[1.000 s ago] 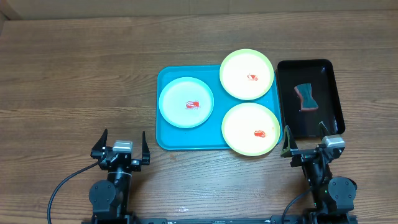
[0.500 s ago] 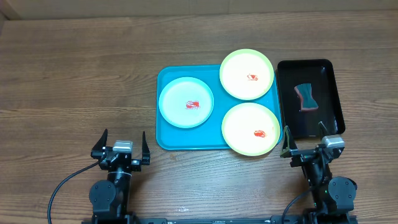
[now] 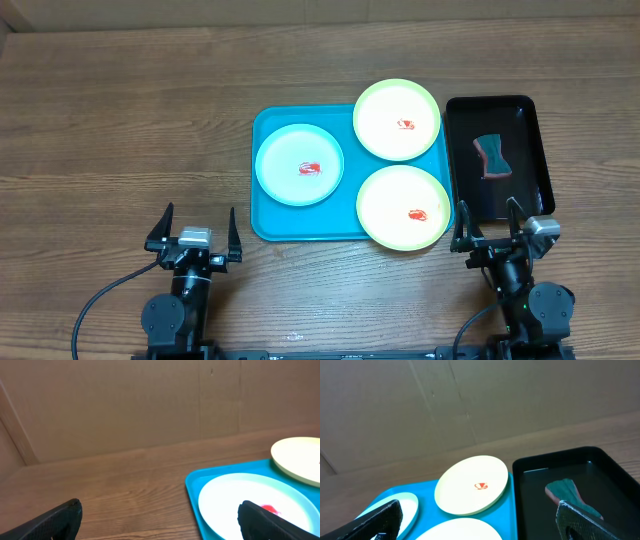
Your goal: Clean dirty plates on tray and stack at the side
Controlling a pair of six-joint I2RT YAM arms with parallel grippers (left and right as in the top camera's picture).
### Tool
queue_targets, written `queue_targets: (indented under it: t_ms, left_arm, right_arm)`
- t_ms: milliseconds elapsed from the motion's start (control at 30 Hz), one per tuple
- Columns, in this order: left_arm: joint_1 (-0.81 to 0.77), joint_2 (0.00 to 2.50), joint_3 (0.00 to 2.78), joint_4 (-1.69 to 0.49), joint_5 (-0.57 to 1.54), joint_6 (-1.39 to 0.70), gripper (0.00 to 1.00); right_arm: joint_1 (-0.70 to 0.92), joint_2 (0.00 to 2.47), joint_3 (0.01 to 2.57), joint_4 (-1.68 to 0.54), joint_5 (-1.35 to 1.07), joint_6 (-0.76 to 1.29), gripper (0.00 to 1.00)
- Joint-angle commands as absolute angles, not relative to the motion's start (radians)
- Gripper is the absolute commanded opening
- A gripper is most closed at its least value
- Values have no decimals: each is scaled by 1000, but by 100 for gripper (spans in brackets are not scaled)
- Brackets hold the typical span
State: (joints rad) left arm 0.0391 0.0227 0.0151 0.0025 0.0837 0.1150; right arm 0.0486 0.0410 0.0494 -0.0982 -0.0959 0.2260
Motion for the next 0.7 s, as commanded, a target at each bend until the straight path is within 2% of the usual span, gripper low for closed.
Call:
queue_targets:
  t_ms: [0, 267, 433, 667]
  left_arm:
    - [32, 94, 112, -1, 102, 40, 100]
    - [32, 553, 498, -117, 142, 40, 100]
    - [32, 932, 868, -358, 147, 90, 100]
    - [32, 1297, 1197, -531, 246, 89, 100]
  right_arm:
    - [55, 118, 200, -94, -74, 234, 100]
    - [55, 515, 539, -178, -8, 120, 100]
    - [42, 812, 797, -366, 82, 117, 100]
    - [-35, 1132, 1037, -654, 78, 114, 100]
